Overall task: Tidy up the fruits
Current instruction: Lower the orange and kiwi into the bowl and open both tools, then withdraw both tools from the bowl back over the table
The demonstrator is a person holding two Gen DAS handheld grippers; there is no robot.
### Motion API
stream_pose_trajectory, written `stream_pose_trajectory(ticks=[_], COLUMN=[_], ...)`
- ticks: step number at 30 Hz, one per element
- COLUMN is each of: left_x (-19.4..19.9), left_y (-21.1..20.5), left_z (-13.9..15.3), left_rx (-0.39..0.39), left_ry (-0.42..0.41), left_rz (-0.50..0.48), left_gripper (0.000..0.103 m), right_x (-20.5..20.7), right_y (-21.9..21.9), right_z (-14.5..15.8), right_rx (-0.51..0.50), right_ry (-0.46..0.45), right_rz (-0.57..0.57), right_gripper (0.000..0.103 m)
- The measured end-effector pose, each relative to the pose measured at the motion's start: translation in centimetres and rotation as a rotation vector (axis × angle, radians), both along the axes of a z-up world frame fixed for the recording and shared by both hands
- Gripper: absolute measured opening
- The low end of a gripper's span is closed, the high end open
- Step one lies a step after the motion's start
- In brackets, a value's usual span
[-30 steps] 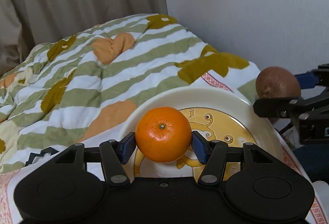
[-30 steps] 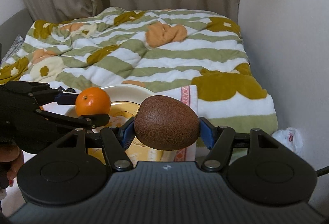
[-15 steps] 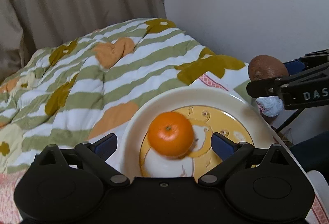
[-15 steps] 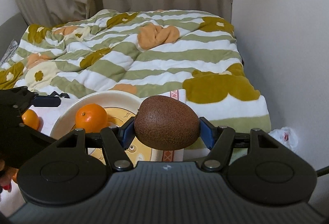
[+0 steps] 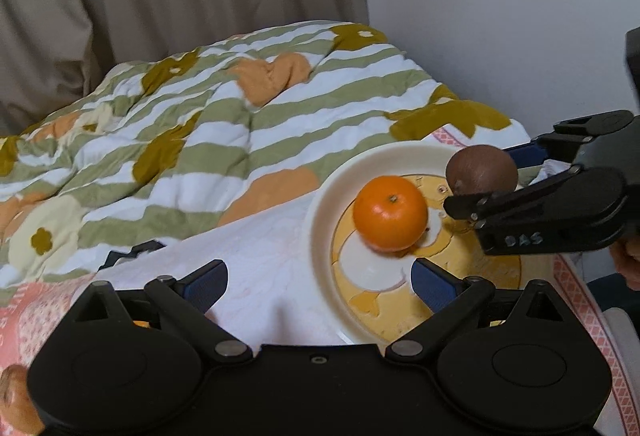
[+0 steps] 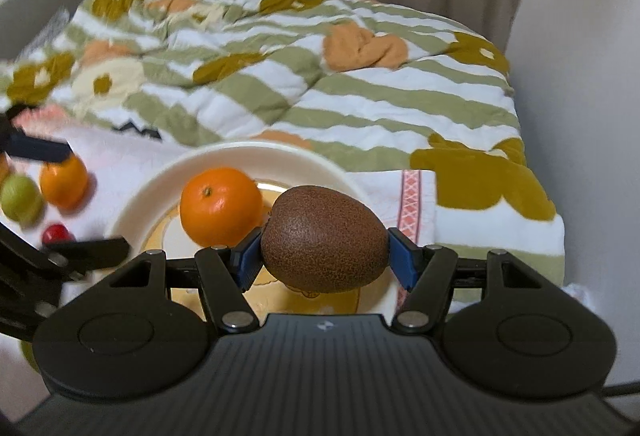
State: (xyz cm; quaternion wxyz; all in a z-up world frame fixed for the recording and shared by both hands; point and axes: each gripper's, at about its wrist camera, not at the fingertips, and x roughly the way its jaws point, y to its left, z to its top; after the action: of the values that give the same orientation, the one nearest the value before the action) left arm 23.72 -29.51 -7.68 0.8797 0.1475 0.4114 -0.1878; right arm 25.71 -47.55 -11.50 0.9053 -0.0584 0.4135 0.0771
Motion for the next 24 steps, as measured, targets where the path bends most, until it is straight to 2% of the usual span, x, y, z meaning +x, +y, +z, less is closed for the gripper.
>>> stream_pose_trajectory(ticks=[10,12,13,14,15,24], left_x=[-0.7,-0.9,-1.0,-1.1,-1.2,-3.8], left_y=[1.6,1.8,1.9,2.0,2.0,2.8], left_z=[-0.2,-0.2,-0.1,0.0,0.1,2.9], left_rx=[0.003,0.005,0.006,0.009,0.01,-0.02], left_ry=[0.012,0.008,0.007,0.009,0.009,-0.038], left_rz=[0.04,0.046,0.048,0.053,0.057,0.074], left_gripper=[0.1,0.1,0.1,0.1,0.1,0.1], right_x=[0.1,-0.2,-0.4,-0.6,-0.8,-3.6], right_y=[2.2,2.4,2.5,2.7,2.7,0.7], right_z=[-2.2,-2.0,-1.9,-1.7,-1.4,1.8], right_rx=[-0.106,-0.124,-0.14,-0.159,-0.168,-0.049], right_ry=[0.006,-0.021,-0.034,-0.047,-0.059,-0.06], right_rz=[0.056,0.059,0.057,0.051,0.047,-0.039], right_gripper=[0.081,0.087,0.098,0.103,0.103,0.103])
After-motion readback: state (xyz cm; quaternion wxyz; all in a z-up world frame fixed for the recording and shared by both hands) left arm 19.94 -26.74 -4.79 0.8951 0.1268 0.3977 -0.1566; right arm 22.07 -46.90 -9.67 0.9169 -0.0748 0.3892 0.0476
